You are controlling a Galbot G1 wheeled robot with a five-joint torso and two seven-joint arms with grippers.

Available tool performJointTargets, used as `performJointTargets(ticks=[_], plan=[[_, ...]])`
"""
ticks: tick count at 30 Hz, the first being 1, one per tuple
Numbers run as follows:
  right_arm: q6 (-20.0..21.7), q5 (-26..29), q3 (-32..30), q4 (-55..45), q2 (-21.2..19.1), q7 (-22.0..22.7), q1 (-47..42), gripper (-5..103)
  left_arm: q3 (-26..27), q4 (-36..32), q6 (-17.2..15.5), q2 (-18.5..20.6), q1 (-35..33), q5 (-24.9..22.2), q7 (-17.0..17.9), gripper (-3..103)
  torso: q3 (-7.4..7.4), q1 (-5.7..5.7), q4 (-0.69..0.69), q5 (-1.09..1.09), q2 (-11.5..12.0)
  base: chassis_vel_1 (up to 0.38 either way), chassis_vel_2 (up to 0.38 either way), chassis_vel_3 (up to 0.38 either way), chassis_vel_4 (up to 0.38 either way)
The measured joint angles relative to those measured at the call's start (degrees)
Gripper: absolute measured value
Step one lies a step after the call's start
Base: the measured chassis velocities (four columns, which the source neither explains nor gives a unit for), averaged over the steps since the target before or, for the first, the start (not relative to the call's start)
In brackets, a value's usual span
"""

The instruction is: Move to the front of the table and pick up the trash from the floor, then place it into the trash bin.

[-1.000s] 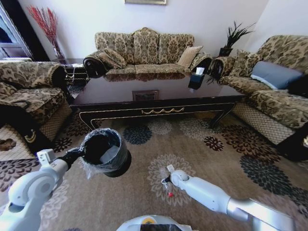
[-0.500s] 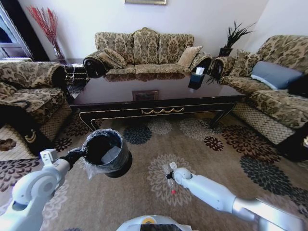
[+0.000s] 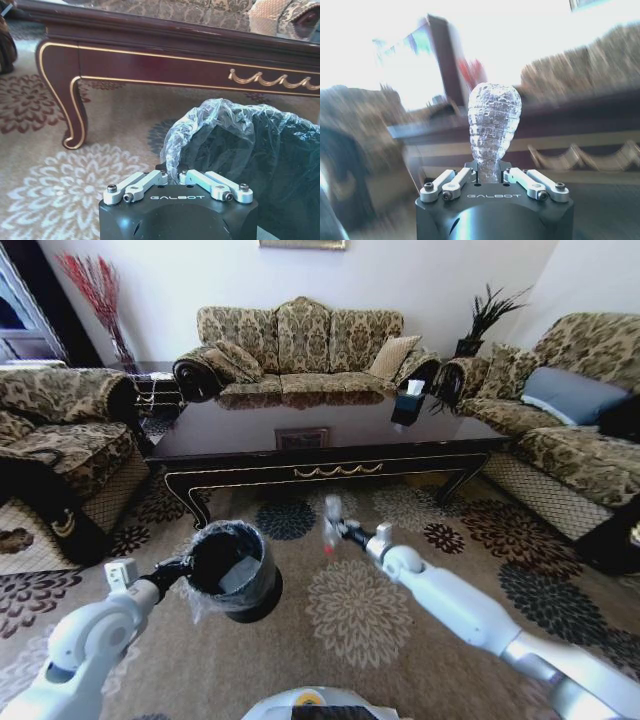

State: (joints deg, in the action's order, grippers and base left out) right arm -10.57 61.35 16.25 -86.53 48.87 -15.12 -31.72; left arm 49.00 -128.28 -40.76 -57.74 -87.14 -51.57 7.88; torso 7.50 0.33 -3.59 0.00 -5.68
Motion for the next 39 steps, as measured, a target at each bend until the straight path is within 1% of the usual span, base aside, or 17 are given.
performJointTargets(ticks=[2,3,5,8,14,17,19,20,23,25,26,28,30,33,36,38,39], plan=[[-2.98,0.74,-0.18,-0.39,0.47,-1.34,0.47,19,-0.34,-0.26,-0.23,-0.05,-0.19,-0.59,0.18,4,0.0,0.0,0.0,0.0,0.0,0.0,0.0,0.0,0.0],[-2.98,0.74,-0.18,-0.39,0.47,-1.34,0.47,19,-0.34,-0.26,-0.23,-0.05,-0.19,-0.59,0.18,4,0.0,0.0,0.0,0.0,0.0,0.0,0.0,0.0,0.0],[-6.23,1.23,-0.01,-1.12,1.27,-2.64,1.33,19,-0.81,-0.53,-0.57,-0.06,-0.39,-0.93,0.34,4,0.0,0.0,-0.01,0.01,0.0,0.0,0.0,0.0,0.0],[-8.33,2.61,0.97,-3.82,2.04,-4.41,2.78,19,-1.26,-0.88,-0.85,-0.08,-0.42,-1.46,0.62,4,0.0,0.0,0.0,0.0,0.0,0.0,0.0,0.0,0.0],[-9.43,2.85,3.34,-7.12,3.07,-6.36,5.03,19,-1.73,-1.01,-1.25,0.15,0.24,-3.53,1.89,4,0.0,0.0,0.0,0.0,0.0,0.0,0.0,0.0,0.0],[-9.57,2.78,5.95,-9.15,3.59,-6.82,7.5,19,-2.16,-0.45,-1.29,0.54,0.83,-4.15,2.59,4,0.0,0.0,0.0,0.0,0.0,0.0,0.0,0.0,0.0],[-9.59,2.73,9.25,-10.56,3.9,-7.4,10.51,19,-2.45,0.22,-1.31,0.7,1.44,-5.3,3.39,4,0.0,0.0,0.0,-0.01,0.0,0.0,0.0,0.0,0.0],[-9.59,2.73,9.25,-10.56,3.9,-7.4,10.51,19,-2.45,0.22,-1.31,0.7,1.44,-5.3,3.39,4,0.0,0.0,0.0,-0.01,0.0,0.0,0.0,0.0,0.0],[-9.92,2.32,14.53,-11.14,4.83,-8.17,14.94,19,-2.58,1.01,-1.31,0.73,1.81,-5.77,3.76,4,0.0,0.0,0.0,-0.02,0.0,0.0,0.0,0.0,0.0],[-10.33,1.56,19.61,-10.61,6.3,-8.94,18.4,19,-2.26,1.19,-1.35,0.58,1.85,-5.98,3.92,4,0.0,0.0,0.01,-0.01,0.0,0.0,0.0,0.0,0.0],[-10.33,1.56,19.61,-10.61,6.3,-8.94,18.4,19,-2.26,1.19,-1.35,0.58,1.85,-5.98,3.92,4,0.0,0.0,0.01,-0.01,0.0,0.0,0.0,0.0,0.0],[-10.44,0.93,22.34,-10.17,6.97,-9.03,19.71,19,-2.08,1.23,-1.36,0.59,2.05,-6.11,4.0,4,0.0,0.0,0.02,-0.02,0.0,0.0,0.0,0.0,0.0],[-10.8,-0.41,25.91,-9.25,8.14,-8.83,20.78,19,-1.6,1.19,-1.36,0.65,2.25,-6.39,4.06,4,0.0,0.0,0.0,-0.02,0.0,0.0,0.0,0.0,0.0],[-11.01,-1.31,28.17,-7.97,9.16,-8.65,21.02,19,-0.8,0.72,-1.37,0.78,2.09,-6.83,4.11,4,0.0,0.01,0.01,0.0,0.0,0.0,0.0,0.0,0.0],[-11.05,-1.78,28.82,-7.31,9.38,-8.65,21.02,18,-0.43,0.53,-1.41,1.07,2.06,-7.09,4.14,4,0.0,0.0,0.01,0.0,0.0,0.0,0.0,0.0,0.0],[-11.09,-2.02,29.05,-6.85,9.05,-8.82,20.94,28,-0.21,0.44,-1.42,1.5,2.07,-7.3,4.14,4,0.0,0.01,0.0,0.0,0.0,0.0,0.0,0.0,0.0],[-11.12,-2.03,29.05,-6.79,8.91,-9.01,20.91,28,-0.2,0.44,-1.42,1.59,2.08,-7.33,4.14,4,0.0,0.0,0.0,-0.01,0.0,0.0,0.0,0.0,0.0]])
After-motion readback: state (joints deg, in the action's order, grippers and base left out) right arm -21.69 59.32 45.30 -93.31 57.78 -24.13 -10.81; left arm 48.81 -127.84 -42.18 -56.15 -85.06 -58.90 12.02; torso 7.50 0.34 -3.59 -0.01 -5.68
